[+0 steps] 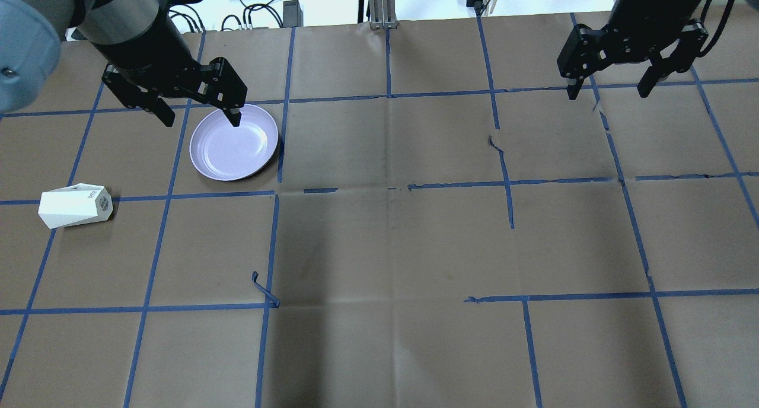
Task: Flip cup and place on plate
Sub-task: 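Move the left gripper down toward the white faceted cup lying on its side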
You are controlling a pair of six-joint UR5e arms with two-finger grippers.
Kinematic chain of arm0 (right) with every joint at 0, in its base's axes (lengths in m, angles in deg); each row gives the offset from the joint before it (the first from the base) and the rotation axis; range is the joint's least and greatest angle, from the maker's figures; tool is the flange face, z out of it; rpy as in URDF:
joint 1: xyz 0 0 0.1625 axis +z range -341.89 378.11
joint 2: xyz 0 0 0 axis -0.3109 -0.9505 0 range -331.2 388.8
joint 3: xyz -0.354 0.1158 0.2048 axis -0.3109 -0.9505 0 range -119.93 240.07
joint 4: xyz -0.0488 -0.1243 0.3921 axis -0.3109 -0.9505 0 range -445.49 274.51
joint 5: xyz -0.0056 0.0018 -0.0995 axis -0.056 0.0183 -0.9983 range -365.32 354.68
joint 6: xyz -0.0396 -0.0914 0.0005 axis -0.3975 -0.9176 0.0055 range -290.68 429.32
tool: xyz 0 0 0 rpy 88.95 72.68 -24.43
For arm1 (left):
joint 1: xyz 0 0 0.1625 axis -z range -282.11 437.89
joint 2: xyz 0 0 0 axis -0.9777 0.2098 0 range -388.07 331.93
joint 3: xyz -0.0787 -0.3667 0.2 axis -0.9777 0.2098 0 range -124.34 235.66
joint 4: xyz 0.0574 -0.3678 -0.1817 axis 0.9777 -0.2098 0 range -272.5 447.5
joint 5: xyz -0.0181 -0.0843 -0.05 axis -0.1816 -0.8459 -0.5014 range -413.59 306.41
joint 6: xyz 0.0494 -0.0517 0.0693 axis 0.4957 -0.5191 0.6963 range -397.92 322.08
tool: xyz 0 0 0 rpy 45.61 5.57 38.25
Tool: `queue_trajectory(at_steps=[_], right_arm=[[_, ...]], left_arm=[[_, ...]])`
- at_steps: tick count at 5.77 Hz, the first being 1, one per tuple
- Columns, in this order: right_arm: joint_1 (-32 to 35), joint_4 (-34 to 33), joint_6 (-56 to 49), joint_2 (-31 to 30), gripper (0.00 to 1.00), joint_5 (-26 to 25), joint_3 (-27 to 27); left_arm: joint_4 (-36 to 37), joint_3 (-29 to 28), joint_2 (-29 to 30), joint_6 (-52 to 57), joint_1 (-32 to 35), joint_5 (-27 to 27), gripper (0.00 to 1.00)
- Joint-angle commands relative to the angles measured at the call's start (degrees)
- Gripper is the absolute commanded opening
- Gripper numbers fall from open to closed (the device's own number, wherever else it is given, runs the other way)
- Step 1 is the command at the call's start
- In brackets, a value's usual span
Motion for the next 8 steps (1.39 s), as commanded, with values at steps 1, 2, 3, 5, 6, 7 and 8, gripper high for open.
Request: queue_trajectory(at_steps=[1, 2, 3, 5, 6, 7, 8], right_arm=[[0.00, 0.00, 0.00, 0.00, 1.00, 0.00, 0.00], [0.00, 0.00, 0.00, 0.00, 1.00, 0.00, 0.00], [0.00, 0.00, 0.00, 0.00, 1.00, 0.00, 0.00], [0.00, 0.00, 0.00, 0.00, 1.00, 0.00, 0.00], [0.00, 0.00, 0.00, 0.00, 1.00, 0.00, 0.00], [0.00, 0.00, 0.00, 0.00, 1.00, 0.00, 0.00], [0.00, 0.00, 0.00, 0.00, 1.00, 0.00, 0.00]], left_arm=[[-0.01, 0.00, -0.39, -0.02, 0.09, -0.17, 0.98], [-0.01, 0.00, -0.57, -0.02, 0.00, -0.34, 0.99], [0.08, -0.09, -0.83, -0.02, 0.00, -0.34, 0.99], [-0.09, -1.32, -1.18, 8.26, -5.23, 1.66, 0.99], [-0.10, -1.41, -0.84, 17.38, -15.02, 2.11, 0.99], [0.34, -1.49, 0.91, 29.13, -25.47, 1.42, 0.99], [0.87, -1.84, 2.49, 39.25, -34.19, 1.15, 0.99]])
